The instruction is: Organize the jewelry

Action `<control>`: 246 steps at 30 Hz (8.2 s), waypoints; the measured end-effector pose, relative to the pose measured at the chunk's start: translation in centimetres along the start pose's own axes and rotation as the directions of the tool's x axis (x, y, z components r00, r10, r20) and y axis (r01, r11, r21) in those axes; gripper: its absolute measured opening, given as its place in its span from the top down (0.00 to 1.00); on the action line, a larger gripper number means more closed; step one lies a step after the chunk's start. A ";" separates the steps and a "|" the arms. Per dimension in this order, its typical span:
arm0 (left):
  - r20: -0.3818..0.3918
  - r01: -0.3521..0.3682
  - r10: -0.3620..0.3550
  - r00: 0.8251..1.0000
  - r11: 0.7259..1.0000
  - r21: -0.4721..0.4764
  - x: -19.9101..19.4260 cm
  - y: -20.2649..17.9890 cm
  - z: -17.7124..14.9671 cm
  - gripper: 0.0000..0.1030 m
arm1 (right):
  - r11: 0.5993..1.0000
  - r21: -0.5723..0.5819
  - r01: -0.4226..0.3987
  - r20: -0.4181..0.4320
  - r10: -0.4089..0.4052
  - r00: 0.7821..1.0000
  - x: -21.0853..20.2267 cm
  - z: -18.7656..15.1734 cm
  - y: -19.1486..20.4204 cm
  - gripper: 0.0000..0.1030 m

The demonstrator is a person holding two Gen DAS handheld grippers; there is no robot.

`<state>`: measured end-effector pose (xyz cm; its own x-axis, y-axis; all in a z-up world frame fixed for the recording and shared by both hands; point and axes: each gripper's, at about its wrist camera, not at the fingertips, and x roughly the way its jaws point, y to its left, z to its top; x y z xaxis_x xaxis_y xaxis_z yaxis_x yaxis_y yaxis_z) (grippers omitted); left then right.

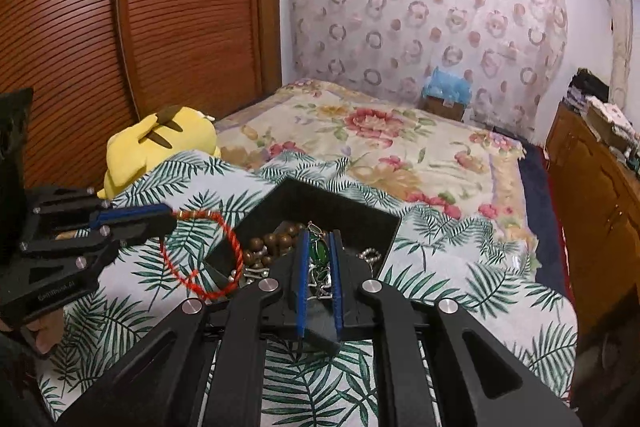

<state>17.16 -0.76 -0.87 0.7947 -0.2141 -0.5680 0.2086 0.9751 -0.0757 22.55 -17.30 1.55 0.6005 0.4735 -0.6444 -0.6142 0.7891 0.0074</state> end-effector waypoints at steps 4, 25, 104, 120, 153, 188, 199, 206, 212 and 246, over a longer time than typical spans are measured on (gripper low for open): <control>-0.007 -0.010 0.009 1.000 1.000 -0.011 1.1 0.2 0.5 0.97 | 1.000 0.020 -0.010 0.002 0.010 1.000 0.1 -0.7 -0.5 0.79; -0.064 -0.040 0.041 0.997 0.999 0.027 7.2 -0.8 3.1 0.97 | 0.999 0.031 0.010 -0.023 -0.010 1.000 -1.5 -4.9 -2.6 0.75; -0.259 0.066 -0.026 0.965 0.987 0.150 -2.6 -3.8 -12.2 0.77 | 0.996 -0.078 -0.047 -0.148 0.035 0.988 -3.6 -13.7 4.6 0.84; -0.177 0.051 -0.029 0.984 0.991 0.124 -1.9 -3.2 -7.7 0.77 | 0.996 -0.080 -0.037 -0.075 0.031 0.997 -3.6 -9.2 3.1 0.84; -0.141 0.008 0.002 0.990 0.997 0.074 7.1 -0.4 1.5 0.76 | 0.999 0.006 -0.033 0.012 0.033 0.999 1.2 -2.6 -2.8 0.75; 0.006 -0.159 0.159 0.987 0.987 -0.016 -6.2 -2.3 -2.1 0.08 | 0.978 0.167 0.123 0.193 -0.155 0.969 -12.0 -6.8 1.5 0.07; 0.069 -0.191 0.195 0.978 0.980 -0.055 -10.7 -2.4 -2.6 0.08 | 0.956 0.232 0.180 0.245 -0.237 0.940 -15.5 -7.8 2.2 0.03; 0.082 -0.189 0.194 0.977 0.980 -0.064 -11.6 -2.3 -3.4 0.08 | 0.944 0.264 0.197 0.253 -0.265 0.930 -16.4 -8.7 1.9 0.03; 0.081 -0.195 0.201 0.976 0.978 -0.070 -11.6 -2.2 -3.7 0.08 | 0.941 0.277 0.194 0.249 -0.265 0.932 -16.2 -9.2 1.6 0.03; 0.081 -0.194 0.198 0.977 0.979 -0.057 -11.6 -2.8 -4.2 0.08 | 0.944 0.274 0.185 0.249 -0.255 0.934 -15.3 -9.7 2.2 0.03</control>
<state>4.94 -0.71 2.47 0.8638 -0.0204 -0.5035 0.0175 0.9998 -0.0105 7.02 -26.64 4.03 0.8452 0.3384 -0.4138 -0.3286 0.9395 0.0970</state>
